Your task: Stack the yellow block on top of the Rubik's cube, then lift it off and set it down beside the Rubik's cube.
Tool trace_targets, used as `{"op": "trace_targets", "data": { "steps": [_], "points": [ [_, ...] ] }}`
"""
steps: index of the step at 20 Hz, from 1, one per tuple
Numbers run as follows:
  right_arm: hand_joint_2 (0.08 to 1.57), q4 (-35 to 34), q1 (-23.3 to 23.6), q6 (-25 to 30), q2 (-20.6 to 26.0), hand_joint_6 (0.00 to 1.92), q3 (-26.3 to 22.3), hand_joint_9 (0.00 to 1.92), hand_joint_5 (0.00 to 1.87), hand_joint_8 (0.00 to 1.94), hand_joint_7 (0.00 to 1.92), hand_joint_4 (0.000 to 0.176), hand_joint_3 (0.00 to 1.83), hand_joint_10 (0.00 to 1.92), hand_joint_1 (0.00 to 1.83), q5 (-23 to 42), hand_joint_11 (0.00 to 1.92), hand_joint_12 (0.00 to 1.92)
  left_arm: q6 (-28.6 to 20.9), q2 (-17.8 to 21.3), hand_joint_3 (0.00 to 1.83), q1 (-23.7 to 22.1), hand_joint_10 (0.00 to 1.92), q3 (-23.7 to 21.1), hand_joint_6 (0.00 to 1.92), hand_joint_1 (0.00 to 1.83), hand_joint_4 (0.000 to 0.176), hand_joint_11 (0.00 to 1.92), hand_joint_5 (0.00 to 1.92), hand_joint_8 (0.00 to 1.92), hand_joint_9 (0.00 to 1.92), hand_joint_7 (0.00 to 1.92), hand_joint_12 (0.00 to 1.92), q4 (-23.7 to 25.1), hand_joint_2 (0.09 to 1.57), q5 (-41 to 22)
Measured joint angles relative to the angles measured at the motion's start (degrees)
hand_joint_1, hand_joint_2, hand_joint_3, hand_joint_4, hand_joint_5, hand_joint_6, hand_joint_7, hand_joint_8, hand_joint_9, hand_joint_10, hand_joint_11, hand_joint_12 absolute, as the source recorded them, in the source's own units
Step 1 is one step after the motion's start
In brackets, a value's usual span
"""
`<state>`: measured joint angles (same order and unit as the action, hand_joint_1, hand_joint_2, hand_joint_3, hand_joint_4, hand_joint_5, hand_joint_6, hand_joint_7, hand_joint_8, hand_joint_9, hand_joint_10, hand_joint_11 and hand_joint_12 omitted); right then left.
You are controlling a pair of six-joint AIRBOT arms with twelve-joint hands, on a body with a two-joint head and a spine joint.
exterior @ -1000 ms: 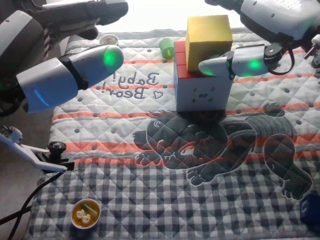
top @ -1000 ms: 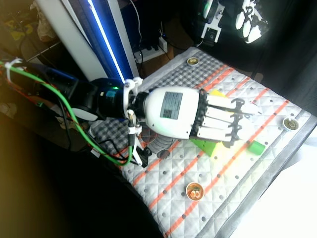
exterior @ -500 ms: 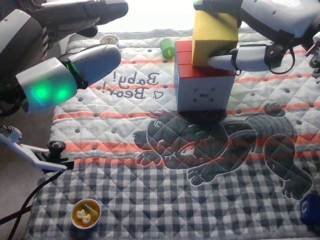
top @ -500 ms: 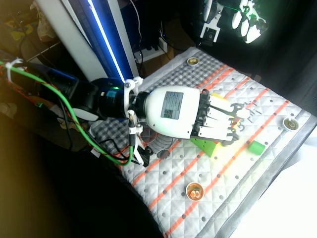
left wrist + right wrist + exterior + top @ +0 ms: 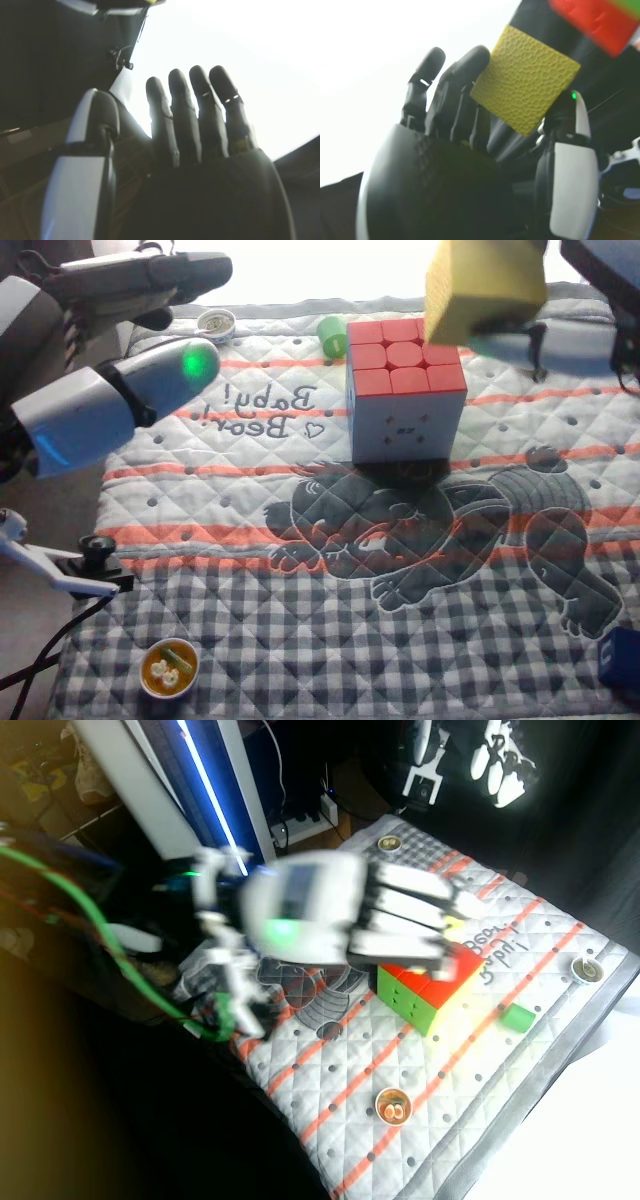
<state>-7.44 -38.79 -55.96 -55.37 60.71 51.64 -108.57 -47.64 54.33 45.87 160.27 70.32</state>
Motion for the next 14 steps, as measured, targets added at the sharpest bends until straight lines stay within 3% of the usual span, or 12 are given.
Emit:
{"op": "trace_targets", "data": {
  "steps": [1, 3, 8, 12, 13, 14],
  "points": [
    [1.20, 0.8, -1.0, 0.0, 0.5, 1.05, -0.8, 0.66, 0.27, 1.33, 0.81, 0.000, 0.00, 1.43, 1.36, 0.2, 0.10, 1.83, 0.0, 0.0, 0.00, 0.2, 0.68, 0.0, 0.02, 0.77, 0.002, 0.00, 0.71, 0.01, 0.27, 0.61, 1.44, 0.0, 1.16, 0.3],
    [1.20, 3.4, -3.0, 0.1, 1.7, 0.88, -3.1, 0.53, 0.30, 1.34, 0.81, 0.000, 0.00, 1.38, 1.34, 0.8, 0.00, 1.81, 0.0, 0.0, 0.00, 0.9, 0.68, -0.3, 0.02, 0.80, 0.000, 0.00, 0.70, 0.01, 0.26, 0.61, 1.45, -0.2, 1.17, 1.0],
    [1.16, 5.3, -10.0, 0.2, 7.2, 1.13, -7.3, 0.65, 0.26, 1.24, 0.88, 0.000, 0.00, 1.49, 1.35, 1.1, 0.00, 1.92, 0.0, 0.7, 0.00, 1.9, 0.49, -0.7, 0.01, 0.77, 0.000, 0.00, 0.70, 0.00, 0.34, 0.62, 1.23, -1.4, 1.18, 2.0],
    [1.22, 4.6, -17.5, 0.2, 8.3, 1.23, -9.1, 0.54, 0.19, 1.45, 0.82, 0.000, 0.02, 1.56, 1.47, 1.2, 0.00, 1.86, 0.0, 0.7, 0.00, 2.3, 0.61, -1.0, 0.02, 0.78, 0.000, 0.00, 0.72, 0.00, 0.30, 0.61, 1.36, -1.5, 1.18, 2.0],
    [1.20, 5.0, -18.2, 0.3, 8.0, 1.25, -9.4, 0.62, 0.20, 1.41, 0.85, 0.000, 0.01, 1.48, 1.48, -0.5, 0.00, 1.86, 0.0, 0.7, 0.00, 2.3, 0.60, -0.9, 0.02, 0.74, 0.013, 0.00, 0.71, 0.00, 0.28, 0.60, 1.36, -1.7, 1.16, 2.2],
    [1.18, 5.7, -18.3, 0.4, 7.3, 1.21, -9.4, 0.66, 0.22, 1.38, 0.87, 0.000, 0.00, 1.41, 1.48, -1.8, 0.00, 1.78, 0.0, 0.7, 0.00, 2.3, 0.61, -0.9, 0.01, 0.73, 0.009, 0.00, 0.70, 0.00, 0.28, 0.61, 1.42, -2.0, 1.15, 2.2]
  ]
}}
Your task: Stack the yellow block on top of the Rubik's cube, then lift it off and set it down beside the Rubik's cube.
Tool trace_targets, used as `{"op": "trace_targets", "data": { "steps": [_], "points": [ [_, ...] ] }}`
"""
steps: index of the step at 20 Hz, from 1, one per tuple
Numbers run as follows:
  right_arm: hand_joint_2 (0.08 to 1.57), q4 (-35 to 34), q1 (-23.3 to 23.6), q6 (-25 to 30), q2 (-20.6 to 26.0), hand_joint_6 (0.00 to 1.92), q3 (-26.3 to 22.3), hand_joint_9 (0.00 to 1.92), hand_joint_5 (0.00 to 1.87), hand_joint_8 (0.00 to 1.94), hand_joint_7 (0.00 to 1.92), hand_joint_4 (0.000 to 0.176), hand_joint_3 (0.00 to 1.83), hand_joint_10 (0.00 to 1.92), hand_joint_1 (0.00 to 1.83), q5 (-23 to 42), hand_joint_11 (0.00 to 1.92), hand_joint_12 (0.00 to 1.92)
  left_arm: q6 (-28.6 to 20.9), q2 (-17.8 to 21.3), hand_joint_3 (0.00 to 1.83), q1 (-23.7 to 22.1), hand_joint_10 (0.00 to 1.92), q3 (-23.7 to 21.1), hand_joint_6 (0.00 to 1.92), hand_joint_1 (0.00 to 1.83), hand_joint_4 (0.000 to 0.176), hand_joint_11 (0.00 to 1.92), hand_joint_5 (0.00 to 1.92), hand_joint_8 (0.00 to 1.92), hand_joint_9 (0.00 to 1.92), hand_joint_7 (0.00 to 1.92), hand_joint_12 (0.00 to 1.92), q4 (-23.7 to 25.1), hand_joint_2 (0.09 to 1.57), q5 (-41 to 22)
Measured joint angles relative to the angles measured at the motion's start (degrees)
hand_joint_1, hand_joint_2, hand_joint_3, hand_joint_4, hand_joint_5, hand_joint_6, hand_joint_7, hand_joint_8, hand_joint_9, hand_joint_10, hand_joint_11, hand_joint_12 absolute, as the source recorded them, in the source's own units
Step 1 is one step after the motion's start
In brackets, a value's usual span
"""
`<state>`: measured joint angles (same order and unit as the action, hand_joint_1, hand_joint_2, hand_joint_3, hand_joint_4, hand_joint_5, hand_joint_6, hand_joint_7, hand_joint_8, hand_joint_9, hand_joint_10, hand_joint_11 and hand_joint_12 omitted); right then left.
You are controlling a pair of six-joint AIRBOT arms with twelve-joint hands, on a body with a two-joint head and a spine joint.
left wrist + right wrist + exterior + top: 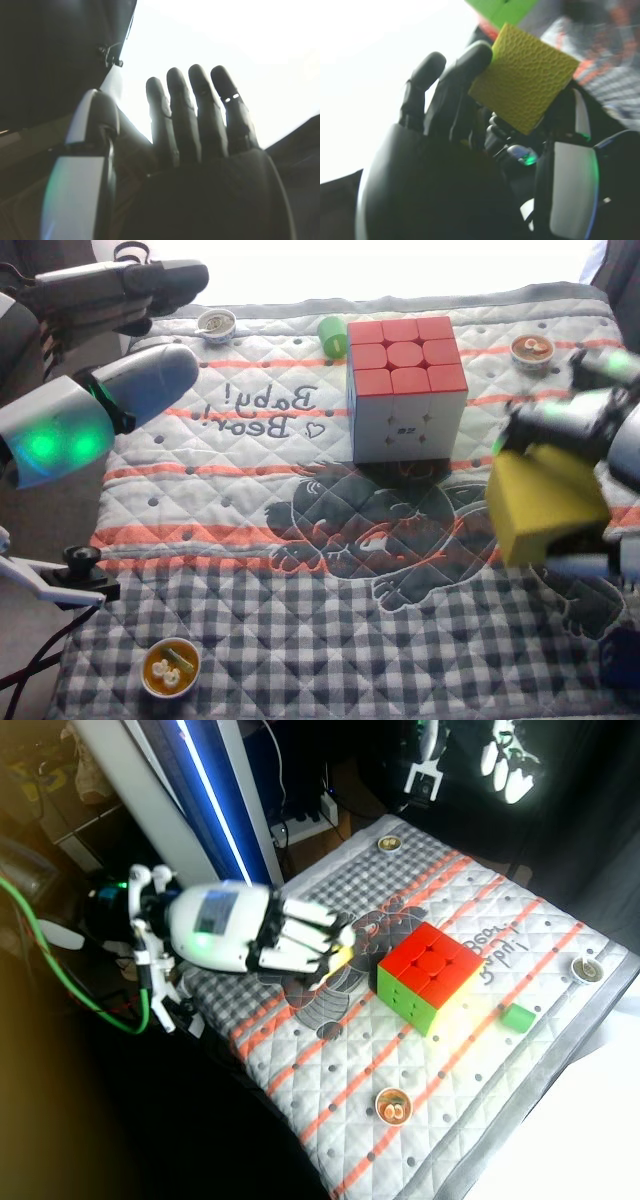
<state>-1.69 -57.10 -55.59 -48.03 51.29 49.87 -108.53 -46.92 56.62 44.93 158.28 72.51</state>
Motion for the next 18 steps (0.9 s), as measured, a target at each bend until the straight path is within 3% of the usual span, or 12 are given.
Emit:
{"op": "trace_targets", "data": {
  "steps": [2, 3, 4, 6, 8, 9, 10, 11, 14, 16, 17, 18],
  "points": [
    [1.16, -0.2, 0.0, 0.0, -1.0, 1.17, 0.1, 0.71, 0.26, 1.30, 0.89, 0.000, 0.00, 1.38, 1.48, -0.9, 0.07, 1.82, 0.0, 0.0, 0.00, 0.0, 0.72, 0.0, 0.01, 0.73, 0.014, 0.00, 0.69, 0.01, 0.24, 0.62, 1.44, 0.2, 1.14, 0.0],
    [1.16, 0.0, -0.1, 0.0, -1.3, 1.09, 0.1, 0.65, 0.26, 1.27, 0.87, 0.000, 0.00, 1.37, 1.37, -1.7, 0.13, 1.80, 0.0, 0.0, 0.00, 0.0, 0.74, 0.0, 0.01, 0.74, 0.014, 0.00, 0.70, 0.01, 0.26, 0.63, 1.45, 0.2, 1.14, 0.1],
    [1.11, 0.0, -0.5, 0.0, -1.6, 0.99, 0.1, 0.46, 0.21, 1.37, 0.64, 0.000, 0.00, 1.47, 1.23, -2.4, 0.03, 1.80, 0.0, 0.0, 0.00, 0.0, 0.74, 0.0, 0.01, 0.74, 0.022, 0.00, 0.70, 0.02, 0.26, 0.64, 1.45, 0.0, 1.14, 0.1],
    [1.04, 0.2, -1.3, 0.1, -1.9, 0.92, 0.1, 0.26, 0.17, 1.43, 0.36, 0.000, 0.00, 1.50, 1.11, -4.2, 0.00, 1.65, 0.0, 0.0, 0.00, 0.0, 0.74, 0.0, 0.01, 0.73, 0.035, 0.00, 0.70, 0.02, 0.26, 0.64, 1.46, 0.0, 1.14, 0.1],
    [0.97, 0.2, -1.4, 0.2, -1.9, 1.09, 0.0, 0.03, 0.02, 1.30, 0.03, 0.000, 0.00, 1.49, 0.91, -4.1, 0.00, 1.68, 0.0, 0.0, 0.00, 0.0, 0.65, 0.0, 0.01, 0.71, 0.044, 0.00, 0.70, 0.01, 0.26, 0.63, 1.40, 0.0, 1.14, 0.1],
    [0.95, 0.2, -1.4, 0.1, -1.9, 1.06, 0.0, 0.00, 0.00, 1.18, 0.00, 0.000, 0.00, 1.37, 0.88, -4.1, 0.00, 1.63, 0.0, 0.0, 0.00, 0.0, 0.61, 0.0, 0.00, 0.68, 0.053, 0.00, 0.69, 0.00, 0.26, 0.62, 1.38, -0.1, 1.14, 0.1],
    [0.93, 0.0, -1.4, 0.1, -1.9, 0.95, 0.0, 0.00, 0.00, 0.99, 0.00, 0.000, 0.00, 1.15, 0.87, -4.1, 0.00, 1.49, 0.0, 0.0, 0.00, 0.1, 0.57, 0.0, 0.00, 0.66, 0.037, 0.00, 0.67, 0.00, 0.28, 0.61, 1.39, -0.4, 1.14, 0.1],
    [0.92, 0.0, -1.4, 0.1, -1.9, 0.80, 0.0, 0.00, 0.00, 0.81, 0.00, 0.000, 0.00, 0.93, 0.85, -4.0, 0.00, 1.33, 0.0, 0.0, 0.00, 0.2, 0.51, 0.0, 0.00, 0.67, 0.044, 0.00, 0.68, 0.00, 0.30, 0.62, 1.36, -0.7, 1.13, 0.1],
    [0.86, -0.2, -1.4, 0.1, -1.6, 0.71, -0.5, 0.00, 0.00, 0.82, 0.00, 0.000, 0.00, 0.98, 0.73, -3.8, 0.00, 1.36, 0.0, 0.0, 0.00, 0.7, 0.50, 0.0, 0.00, 0.63, 0.040, 0.00, 0.66, 0.00, 0.31, 0.62, 1.37, -1.9, 1.12, 0.1],
    [0.88, -1.5, -1.4, 0.1, -0.6, 0.64, -1.3, 0.00, 0.00, 0.72, 0.00, 0.000, 0.00, 0.80, 0.66, -1.0, 0.00, 1.37, -2.3, 0.0, 0.00, 0.8, 0.40, 0.9, 0.00, 0.64, 0.008, 0.00, 0.60, 0.00, 0.33, 0.58, 1.31, -2.1, 1.09, -0.1],
    [0.90, -2.3, -1.4, 0.1, -0.3, 0.67, -1.5, 0.00, 0.00, 0.68, 0.00, 0.000, 0.00, 0.67, 0.67, 0.7, 0.00, 1.23, -3.3, 0.0, 0.00, 0.8, 0.31, 1.3, 0.00, 0.63, 0.000, 0.00, 0.57, 0.00, 0.37, 0.56, 1.30, -2.3, 1.10, 0.0],
    [0.91, -3.4, -1.4, 0.1, 0.9, 0.61, -2.3, 0.00, 0.00, 0.68, 0.00, 0.000, 0.00, 0.66, 0.67, 2.5, 0.00, 1.20, -4.2, 0.0, 0.00, 0.8, 0.25, 1.6, 0.00, 0.63, 0.011, 0.01, 0.57, 0.00, 0.41, 0.57, 1.31, -2.4, 1.10, 0.2]
  ]
}}
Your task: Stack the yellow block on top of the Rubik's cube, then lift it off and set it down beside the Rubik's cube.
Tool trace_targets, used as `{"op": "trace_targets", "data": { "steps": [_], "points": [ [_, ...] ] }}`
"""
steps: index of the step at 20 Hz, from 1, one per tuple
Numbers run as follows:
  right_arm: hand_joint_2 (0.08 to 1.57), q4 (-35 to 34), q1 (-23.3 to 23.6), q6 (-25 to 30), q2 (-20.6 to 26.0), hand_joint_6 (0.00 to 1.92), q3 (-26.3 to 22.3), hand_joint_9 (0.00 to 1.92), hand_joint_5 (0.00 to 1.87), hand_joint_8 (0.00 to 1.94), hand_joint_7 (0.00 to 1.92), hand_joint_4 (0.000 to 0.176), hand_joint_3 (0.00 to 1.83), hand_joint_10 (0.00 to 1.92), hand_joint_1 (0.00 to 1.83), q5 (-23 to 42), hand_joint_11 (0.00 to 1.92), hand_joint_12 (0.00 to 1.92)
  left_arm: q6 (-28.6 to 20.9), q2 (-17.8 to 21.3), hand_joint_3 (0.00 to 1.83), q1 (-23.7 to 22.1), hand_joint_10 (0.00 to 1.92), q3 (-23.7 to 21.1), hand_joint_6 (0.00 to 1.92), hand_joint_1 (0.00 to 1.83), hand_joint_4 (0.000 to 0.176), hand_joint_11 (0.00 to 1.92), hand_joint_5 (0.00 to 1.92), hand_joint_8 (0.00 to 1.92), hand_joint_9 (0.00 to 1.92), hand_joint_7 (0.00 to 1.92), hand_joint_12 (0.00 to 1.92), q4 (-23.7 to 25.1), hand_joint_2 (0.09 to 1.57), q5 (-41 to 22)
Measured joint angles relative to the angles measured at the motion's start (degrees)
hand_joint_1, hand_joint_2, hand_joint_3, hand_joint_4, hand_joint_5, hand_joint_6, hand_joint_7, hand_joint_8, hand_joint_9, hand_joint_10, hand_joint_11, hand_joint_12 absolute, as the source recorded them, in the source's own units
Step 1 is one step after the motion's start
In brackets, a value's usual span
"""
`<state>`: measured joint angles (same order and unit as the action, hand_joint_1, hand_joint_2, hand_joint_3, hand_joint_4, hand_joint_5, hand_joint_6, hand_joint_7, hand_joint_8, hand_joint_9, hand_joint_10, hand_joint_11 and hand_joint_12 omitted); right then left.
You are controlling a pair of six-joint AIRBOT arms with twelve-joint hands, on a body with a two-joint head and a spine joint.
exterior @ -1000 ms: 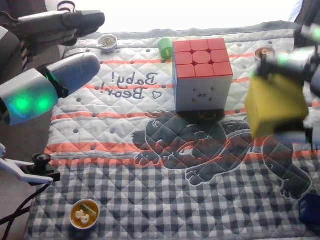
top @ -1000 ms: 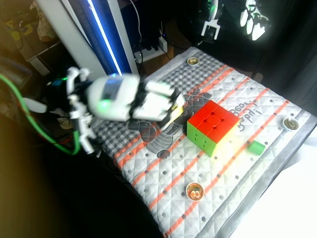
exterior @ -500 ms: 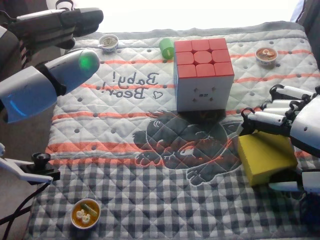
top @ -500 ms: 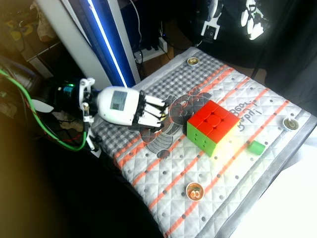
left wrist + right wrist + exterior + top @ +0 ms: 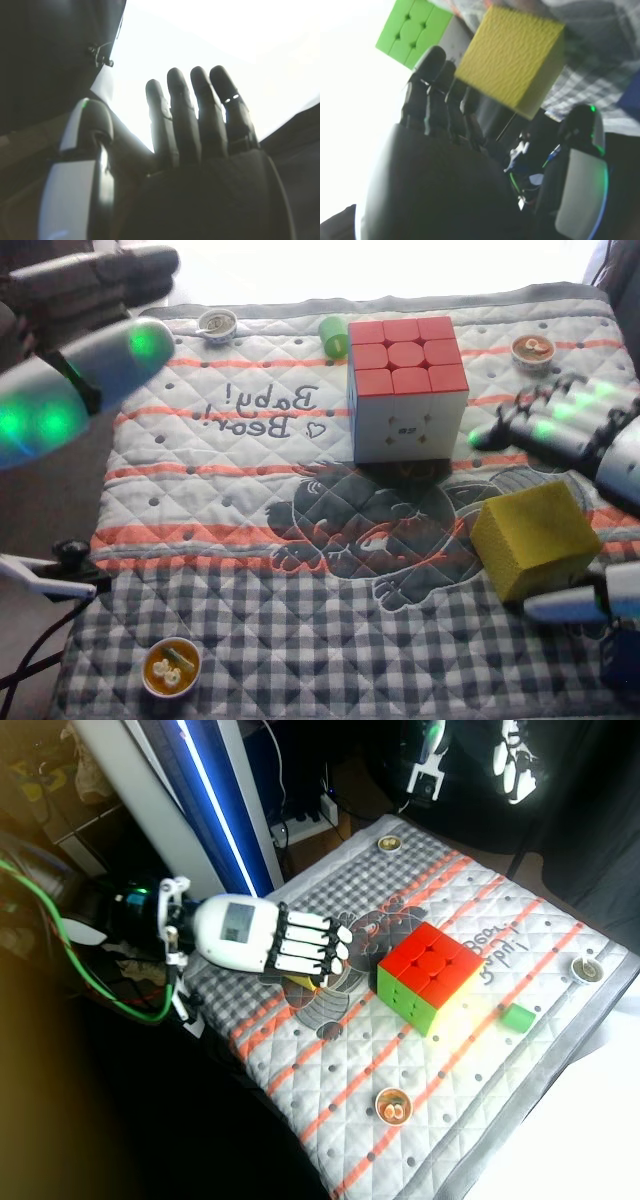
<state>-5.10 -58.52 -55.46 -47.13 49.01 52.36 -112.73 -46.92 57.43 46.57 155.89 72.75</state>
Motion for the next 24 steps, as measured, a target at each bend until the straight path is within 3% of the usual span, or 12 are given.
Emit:
{"op": "trace_targets", "data": {
  "steps": [5, 10, 12, 13, 14, 17, 19, 20, 21, 22, 23, 24],
  "points": [
    [1.04, -5.1, -0.3, -1.1, 4.1, 0.85, -1.1, 0.01, 0.00, 0.83, 0.04, 0.000, 0.00, 0.94, 0.66, 18.3, 0.00, 1.28, -2.2, 1.6, 0.01, 0.5, 0.27, 0.1, 0.05, 0.74, 0.000, 0.34, 0.67, 0.05, 0.68, 0.73, 1.25, 2.3, 1.18, 4.1],
    [1.21, -6.6, 1.4, -8.1, 5.0, 0.34, -2.5, 0.15, 0.02, 0.09, 0.23, 0.000, 0.01, 0.30, 0.37, 37.5, 0.00, 0.70, 0.3, 3.4, 0.01, -4.3, 0.27, -0.1, 0.00, 0.31, 0.006, 0.30, 0.33, 0.00, 0.61, 0.57, 1.22, 6.1, 1.22, 13.0],
    [1.28, -8.6, 3.7, -8.9, 4.8, 0.11, -2.3, 0.26, 0.01, 0.01, 0.24, 0.000, 0.00, 0.19, 0.32, 41.4, 0.00, 0.85, 1.9, 3.5, 0.00, -7.0, 0.23, -0.1, 0.00, 0.19, 0.046, 0.15, 0.02, 0.00, 0.52, 0.23, 1.29, 8.0, 1.20, 14.2],
    [1.28, -9.4, 5.1, -9.2, 4.6, 0.17, -2.1, 0.40, 0.17, 0.06, 0.38, 0.000, 0.00, 0.28, 0.32, 42.1, 0.00, 1.25, 2.3, 3.5, 0.00, -7.4, 0.21, -0.1, 0.00, 0.16, 0.127, 0.03, 0.00, 0.00, 0.47, 0.19, 1.29, 9.0, 1.22, 15.2],
    [1.26, -9.4, 7.1, -9.4, 4.4, 0.60, -1.6, 0.21, 0.03, 0.04, 0.35, 0.038, 0.00, 0.59, 0.26, 42.3, 0.00, 1.27, 3.3, 3.5, 0.00, -7.7, 0.15, -0.2, 0.00, 0.34, 0.163, 0.00, 0.00, 0.00, 0.37, 0.09, 1.19, 10.0, 1.14, 16.7],
    [1.29, -6.6, 10.5, -10.1, 3.9, 1.09, -0.9, 0.23, 0.10, 0.08, 0.48, 0.136, 0.00, 0.64, 0.06, 43.2, 0.00, 1.34, 4.3, 3.5, 0.00, -7.5, 0.01, -0.4, 0.03, 0.03, 0.143, 0.00, 0.13, 0.02, 0.17, 0.20, 0.34, 10.4, 1.17, 19.6],
    [1.23, -4.9, 11.1, -10.2, 3.9, 0.14, -1.6, 0.28, 0.00, 0.02, 0.27, 0.174, 0.00, 0.60, 0.18, 43.0, 0.03, 1.52, 6.0, 3.6, 0.00, -6.5, 0.01, -1.4, 0.01, 0.07, 0.150, 0.00, 0.08, 0.01, 0.20, 0.26, 0.17, 9.7, 1.16, 21.5],
    [1.22, -5.2, 11.5, -11.1, 3.9, 0.03, -2.4, 0.15, 0.00, 0.00, 0.14, 0.176, 0.00, 0.56, 0.03, 42.6, 0.01, 1.40, 6.2, 3.8, 0.01, -6.2, 0.01, -1.8, 0.07, 0.03, 0.162, 0.00, 0.20, 0.01, 0.21, 0.30, 0.19, 9.6, 1.22, 21.9],
    [1.19, -5.0, 11.5, -12.0, 4.1, 0.00, -3.2, 0.17, 0.00, 0.03, 0.19, 0.176, 0.00, 0.57, 0.18, 43.0, 0.00, 1.42, 6.3, 4.2, 0.00, -5.7, 0.05, -2.5, 0.08, 0.11, 0.173, 0.00, 0.27, 0.01, 0.31, 0.31, 0.83, 9.6, 1.19, 22.0],
    [1.24, -5.3, 11.1, -12.1, 4.6, 0.07, -4.2, 0.03, 0.06, 0.01, 0.16, 0.121, 0.00, 0.47, 0.04, 43.1, 0.00, 1.19, 6.3, 4.7, 0.00, -5.6, 0.02, -3.3, 0.07, 0.42, 0.175, 0.00, 0.25, 0.01, 0.18, 0.10, 0.96, 9.7, 1.18, 22.3],
    [1.46, -5.7, 10.8, -12.3, 5.0, 1.55, -5.0, 0.10, 0.25, 0.21, 0.39, 0.165, 0.01, 0.87, 0.36, 43.1, 0.00, 1.69, 6.4, 4.8, 0.00, -5.9, 0.04, -3.9, 0.07, 0.53, 0.176, 0.00, 0.27, 0.01, 0.24, 0.09, 1.02, 9.7, 1.14, 22.4],
    [1.49, -6.4, 9.9, -12.2, 5.5, 1.84, -6.0, 0.17, 0.33, 0.60, 0.43, 0.174, 0.00, 1.02, 0.48, 43.3, 0.00, 1.70, 6.6, 5.2, 0.00, -6.3, 0.05, -4.9, 0.12, 0.54, 0.176, 0.09, 0.33, 0.02, 0.40, 0.19, 1.12, 9.8, 1.20, 22.4]
  ]
}}
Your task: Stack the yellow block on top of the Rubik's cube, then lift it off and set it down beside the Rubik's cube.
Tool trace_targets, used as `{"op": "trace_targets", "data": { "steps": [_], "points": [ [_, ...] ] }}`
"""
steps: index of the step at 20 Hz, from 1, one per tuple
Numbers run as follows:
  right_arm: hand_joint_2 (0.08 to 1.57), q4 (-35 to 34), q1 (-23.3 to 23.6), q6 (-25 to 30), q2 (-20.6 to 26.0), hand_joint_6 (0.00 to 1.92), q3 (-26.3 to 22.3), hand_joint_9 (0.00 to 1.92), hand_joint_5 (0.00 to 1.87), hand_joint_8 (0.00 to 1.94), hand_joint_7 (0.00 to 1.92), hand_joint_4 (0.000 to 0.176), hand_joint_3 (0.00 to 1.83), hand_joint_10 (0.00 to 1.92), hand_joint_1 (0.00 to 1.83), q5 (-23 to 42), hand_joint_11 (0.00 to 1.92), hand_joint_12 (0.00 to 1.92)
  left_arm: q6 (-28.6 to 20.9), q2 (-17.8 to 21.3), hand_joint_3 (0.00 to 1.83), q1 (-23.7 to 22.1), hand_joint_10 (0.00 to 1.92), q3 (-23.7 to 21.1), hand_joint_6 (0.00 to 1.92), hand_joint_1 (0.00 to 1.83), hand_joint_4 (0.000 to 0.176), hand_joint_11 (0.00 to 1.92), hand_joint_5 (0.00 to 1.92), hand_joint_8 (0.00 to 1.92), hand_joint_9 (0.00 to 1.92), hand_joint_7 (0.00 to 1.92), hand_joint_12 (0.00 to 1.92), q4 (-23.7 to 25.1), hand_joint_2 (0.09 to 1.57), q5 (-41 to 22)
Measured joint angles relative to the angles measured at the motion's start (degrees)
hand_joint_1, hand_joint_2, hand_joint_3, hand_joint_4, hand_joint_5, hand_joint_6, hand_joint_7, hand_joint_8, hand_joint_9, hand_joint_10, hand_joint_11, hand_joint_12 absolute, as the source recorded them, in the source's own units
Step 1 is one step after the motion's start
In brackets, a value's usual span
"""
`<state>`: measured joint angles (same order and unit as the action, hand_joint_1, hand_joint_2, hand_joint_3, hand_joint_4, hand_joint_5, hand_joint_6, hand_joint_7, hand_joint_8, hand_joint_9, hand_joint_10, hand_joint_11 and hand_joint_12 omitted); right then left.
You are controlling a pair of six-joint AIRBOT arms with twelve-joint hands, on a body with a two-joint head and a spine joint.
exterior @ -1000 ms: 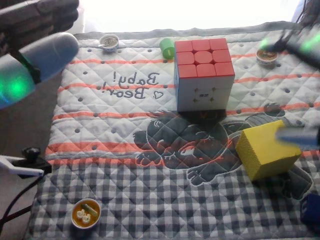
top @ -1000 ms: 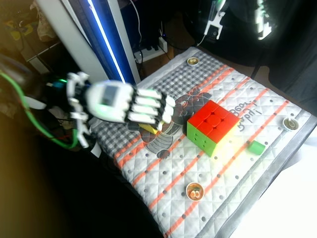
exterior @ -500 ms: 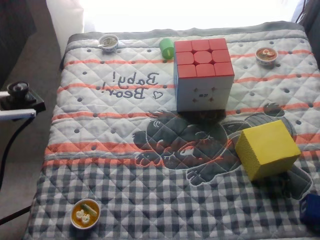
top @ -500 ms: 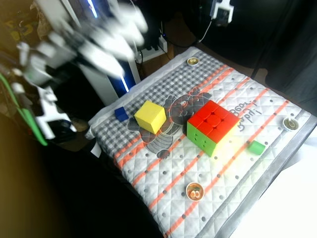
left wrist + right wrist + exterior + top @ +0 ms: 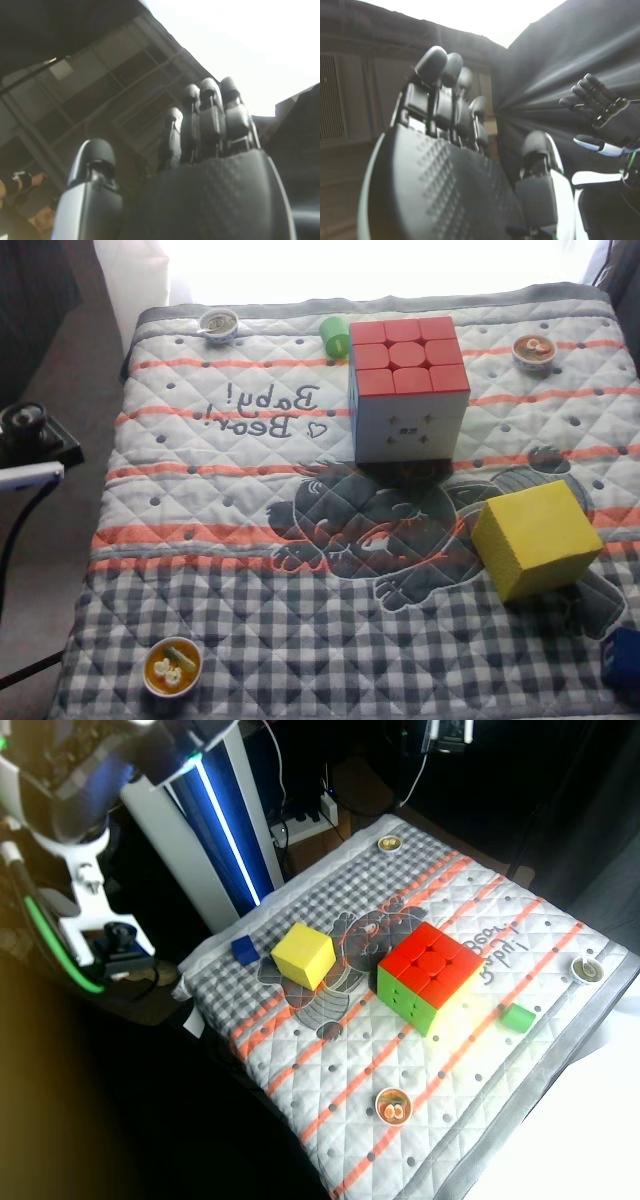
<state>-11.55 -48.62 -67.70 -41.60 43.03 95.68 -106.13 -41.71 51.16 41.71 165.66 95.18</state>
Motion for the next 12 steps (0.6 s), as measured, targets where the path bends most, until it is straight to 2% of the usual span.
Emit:
{"op": "trace_targets", "data": {
  "steps": [1, 2, 3, 4, 5, 6, 7, 8, 9, 10, 11, 12],
  "points": [
    [1.51, -0.4, -1.7, -0.1, 1.4, 1.90, -1.6, 0.03, 0.33, 0.74, 0.26, 0.176, 0.00, 0.90, 0.48, 0.2, 0.00, 1.35, -0.5, -0.3, 0.00, -0.6, 0.04, -0.1, 0.13, 0.45, 0.050, 0.02, 0.30, 0.04, 0.45, 0.37, 1.10, 0.4, 1.24, 0.4],
    [1.46, -0.4, -3.7, 0.0, 2.8, 1.89, -2.9, 0.01, 0.13, 1.06, 0.16, 0.053, 0.00, 1.11, 0.09, -0.3, 0.00, 1.22, -1.0, -1.2, 0.00, -1.1, 0.21, -0.1, 0.80, 0.25, 0.002, 0.00, 0.27, 0.27, 0.60, 0.59, 1.39, -0.2, 1.30, 0.8],
    [1.48, -0.3, -5.4, -0.1, 3.6, 1.60, -3.6, 0.00, 0.03, 0.97, 0.09, 0.000, 0.00, 0.98, 0.02, -0.6, 0.00, 1.10, -1.9, -2.3, 0.00, -1.3, 0.62, -0.1, 1.02, 0.22, 0.000, 0.05, 0.15, 0.59, 0.58, 0.53, 1.54, -1.1, 1.33, 1.2],
    [1.53, -0.3, -5.6, 0.0, 3.6, 1.86, -3.6, 0.00, 0.24, 0.84, 0.09, 0.140, 0.00, 0.80, 0.34, -0.9, 0.00, 0.86, -2.3, -2.8, 0.00, -1.3, 0.74, -0.1, 0.96, 0.25, 0.000, 0.15, 0.13, 0.60, 0.59, 0.51, 1.46, -1.7, 1.35, 0.5],
    [1.53, -1.3, -5.6, 0.1, 3.3, 1.91, -3.7, 0.15, 0.29, 1.53, 0.15, 0.169, 0.00, 1.58, 0.43, -0.7, 0.04, 1.71, -3.8, -3.0, 0.00, -1.0, 1.01, -0.1, 1.56, 0.60, 0.127, 0.31, 0.40, 0.86, 0.60, 0.57, 1.51, -1.6, 1.39, -0.3],
    [1.51, -2.8, -5.6, 0.1, 3.3, 1.92, -3.8, 0.40, 0.31, 1.82, 0.21, 0.175, 0.00, 1.85, 0.47, -0.5, 0.23, 1.88, -5.4, -3.0, 0.00, -0.5, 1.11, -0.1, 1.77, 0.61, 0.166, 0.35, 0.40, 0.90, 0.58, 0.52, 1.48, -1.6, 1.44, -0.1],
    [1.33, -4.1, -5.9, 0.0, 3.3, 1.72, -4.2, 0.47, 0.09, 1.92, 0.25, 0.081, 0.00, 1.91, 0.41, -0.4, 0.33, 1.91, -5.7, -2.9, 0.00, -0.1, 1.27, 0.0, 1.89, 0.51, 0.174, 0.30, 0.33, 0.94, 0.47, 0.44, 1.62, -2.0, 1.49, 0.3],
    [1.48, -5.5, -6.0, 0.1, 3.3, 1.88, -4.9, 0.52, 0.26, 1.87, 0.23, 0.157, 0.00, 1.92, 0.46, -0.4, 0.57, 1.92, -6.5, -2.9, 0.00, 0.3, 1.46, -0.1, 1.89, 0.53, 0.176, 0.52, 0.35, 1.07, 0.62, 0.47, 1.80, -2.9, 1.49, 0.0],
    [1.51, -5.8, -6.8, 0.3, 3.3, 1.91, -5.2, 0.63, 0.30, 1.88, 0.32, 0.172, 0.00, 1.92, 0.46, -0.5, 0.73, 1.92, -6.9, -2.9, 0.00, 0.6, 1.63, -0.1, 1.91, 0.51, 0.176, 0.69, 0.33, 1.20, 0.71, 0.44, 1.90, -3.6, 1.51, 0.1],
    [1.46, -5.4, -6.8, 1.6, 3.3, 1.74, -5.2, 0.68, 0.06, 1.93, 0.38, 0.041, 0.00, 1.92, 0.12, -0.9, 0.70, 1.92, -7.1, -3.0, 0.00, 0.6, 1.82, 0.0, 1.70, 0.20, 0.041, 1.03, 0.27, 1.58, 0.94, 0.50, 1.92, -4.6, 1.45, 0.0],
    [1.51, -5.4, -6.8, 2.4, 3.3, 1.88, -5.2, 0.74, 0.25, 1.82, 0.35, 0.149, 0.00, 1.92, 0.38, -1.1, 0.82, 1.92, -7.7, -3.0, 0.00, 0.6, 1.90, 0.0, 1.72, 0.04, 0.000, 1.21, 0.24, 1.83, 1.06, 0.51, 1.92, -5.1, 1.45, 0.1],
    [1.52, -5.6, -6.8, 3.0, 3.3, 1.91, -5.2, 0.79, 0.29, 1.73, 0.36, 0.171, 0.00, 1.92, 0.44, -0.9, 0.87, 1.92, -8.1, -3.0, 0.00, 0.8, 1.92, 0.0, 1.79, 0.01, 0.005, 1.27, 0.12, 1.90, 1.13, 0.54, 1.92, -4.9, 1.47, 0.1]
  ]
}}
